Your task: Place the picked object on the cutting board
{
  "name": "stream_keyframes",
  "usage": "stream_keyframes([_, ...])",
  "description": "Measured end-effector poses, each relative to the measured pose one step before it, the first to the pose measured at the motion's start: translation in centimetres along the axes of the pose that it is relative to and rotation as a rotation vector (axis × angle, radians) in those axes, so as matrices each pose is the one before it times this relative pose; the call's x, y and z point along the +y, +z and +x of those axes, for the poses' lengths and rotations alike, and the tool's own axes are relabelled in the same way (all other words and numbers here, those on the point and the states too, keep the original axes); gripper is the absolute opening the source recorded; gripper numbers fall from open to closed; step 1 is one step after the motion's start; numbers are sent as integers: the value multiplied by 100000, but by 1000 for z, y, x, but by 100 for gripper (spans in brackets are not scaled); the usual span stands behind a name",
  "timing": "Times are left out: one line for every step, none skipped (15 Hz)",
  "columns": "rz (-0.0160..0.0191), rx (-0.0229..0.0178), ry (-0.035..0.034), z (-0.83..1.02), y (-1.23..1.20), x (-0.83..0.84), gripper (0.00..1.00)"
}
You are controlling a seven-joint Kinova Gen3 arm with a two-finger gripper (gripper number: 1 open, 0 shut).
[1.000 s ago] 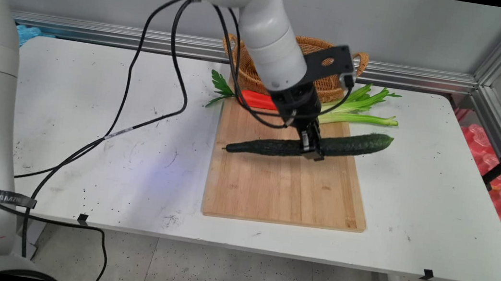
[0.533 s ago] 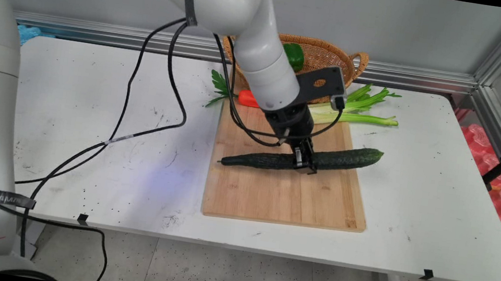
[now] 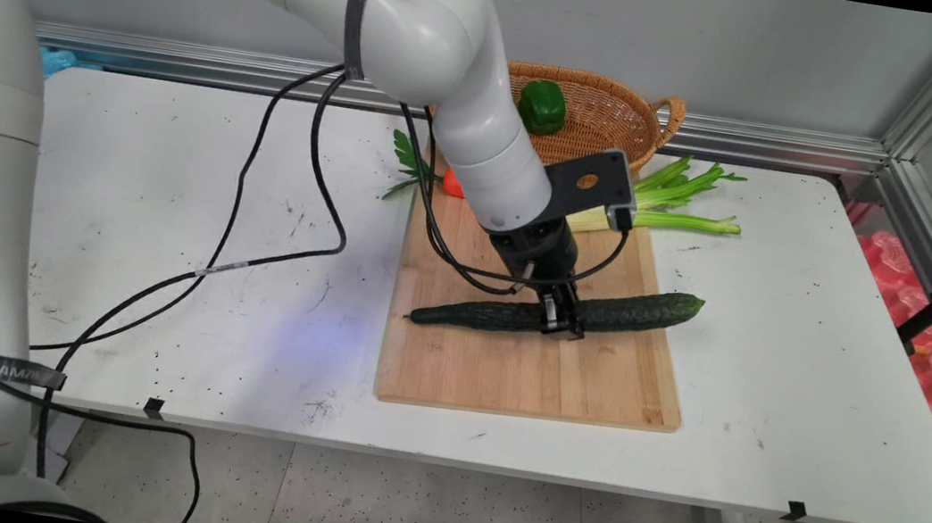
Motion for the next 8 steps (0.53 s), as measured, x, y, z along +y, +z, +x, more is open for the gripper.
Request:
stream_keyframes([72, -151, 108, -191, 286, 107, 0])
stream_keyframes([99, -85, 91, -144, 237, 81, 0])
stream_keyframes([60, -59, 75, -91, 156, 55, 0])
stream_keyframes([127, -29, 84, -135, 271, 75, 0])
stream_keyframes([146, 100, 102, -104, 247, 63, 0])
stream_keyframes([110, 146, 122, -69, 209, 45, 100])
stream_keyframes([128, 286, 129, -43, 226, 36, 100])
stream_keyframes([107, 340, 142, -9, 196, 18, 100])
